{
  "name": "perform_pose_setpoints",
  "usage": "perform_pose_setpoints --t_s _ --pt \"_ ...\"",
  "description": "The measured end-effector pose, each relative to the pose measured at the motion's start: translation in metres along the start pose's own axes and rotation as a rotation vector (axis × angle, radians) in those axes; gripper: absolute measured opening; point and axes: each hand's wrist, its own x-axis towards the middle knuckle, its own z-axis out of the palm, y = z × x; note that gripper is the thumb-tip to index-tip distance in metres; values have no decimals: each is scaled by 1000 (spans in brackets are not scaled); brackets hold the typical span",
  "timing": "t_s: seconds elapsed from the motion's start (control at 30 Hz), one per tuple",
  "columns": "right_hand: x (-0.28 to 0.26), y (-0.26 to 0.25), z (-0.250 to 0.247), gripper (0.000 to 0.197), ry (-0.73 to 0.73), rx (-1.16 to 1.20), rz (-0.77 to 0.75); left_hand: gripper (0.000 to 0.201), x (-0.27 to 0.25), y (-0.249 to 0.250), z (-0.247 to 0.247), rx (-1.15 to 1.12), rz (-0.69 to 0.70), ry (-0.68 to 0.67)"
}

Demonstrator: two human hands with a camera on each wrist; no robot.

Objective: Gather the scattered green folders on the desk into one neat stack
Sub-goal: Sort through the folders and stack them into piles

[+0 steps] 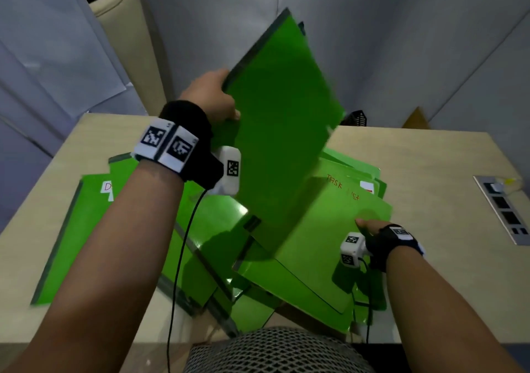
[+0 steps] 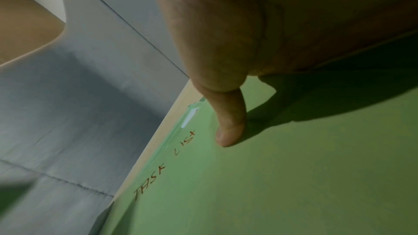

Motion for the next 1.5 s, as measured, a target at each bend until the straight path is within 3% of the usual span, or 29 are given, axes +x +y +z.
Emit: perform_pose_setpoints --t_s 0.1,0.2,0.23,0.33,0.37,0.43,0.47,0.5,0.57,0.6,0.67,0.73,0.77,0.83,0.87,0.97,1.03,1.1,1.2,1.3,1.37,1.5 --pt "12 10 -6 59 -27 243 53 50 6 -20 34 -155 -71 -145" --pt "17 15 -5 73 -101 305 2 57 0 -47 105 -14 -191 -266" --pt "40 25 -6 71 -135 465 -7 61 -5 -56 128 58 -226 -300" --pt "71 41 -9 60 -73 654 -142 66 -22 -81 177 126 -331 -374" --pt "64 33 -8 70 -66 680 -113 69 -25 -87 188 139 -327 -371" --pt "28 7 -6 107 -119 549 -50 74 -29 -93 200 211 -264 -351" --pt "24 3 -2 115 -123 437 -28 78 -32 -94 204 251 -226 -353" --pt "26 4 3 108 -124 316 -2 82 -34 -95 205 286 -186 -382" --pt "69 19 14 76 -61 136 51 88 -38 -99 203 299 -146 -445" --pt "76 21 17 75 -50 53 59 86 -41 -103 199 281 -167 -408" --pt "62 17 18 94 2 -46 74 73 -48 -118 188 197 -352 -152" --pt "5 -6 10 64 4 -143 -4 65 -57 -137 173 12 -744 138" --pt "-6 -9 8 55 13 -186 -31 68 -63 -147 167 -116 -944 211" --pt "-10 -8 4 53 2 -220 -42 82 -73 -165 159 -309 -1195 194" --pt "-9 -6 4 52 -1 -215 -41 86 -75 -172 158 -367 -1232 167" --pt "1 -5 3 53 -23 -139 19 78 -73 -182 162 -467 -1194 124" --pt "3 -6 1 80 -14 -35 100 64 -69 -179 164 -509 -1116 93" --pt "2 -6 -2 97 -24 52 138 62 -61 -172 164 -519 -994 110" --pt "1 -1 -9 96 -49 138 138 70 -45 -160 160 -470 -833 31" --pt "0 2 -16 111 -43 167 139 74 -26 -148 153 -409 -713 -84" --pt "-2 3 -21 110 -35 171 132 73 -15 -138 151 -345 -631 -152" --pt "-2 7 -25 105 -23 180 171 85 5 -127 157 -234 -582 -255"
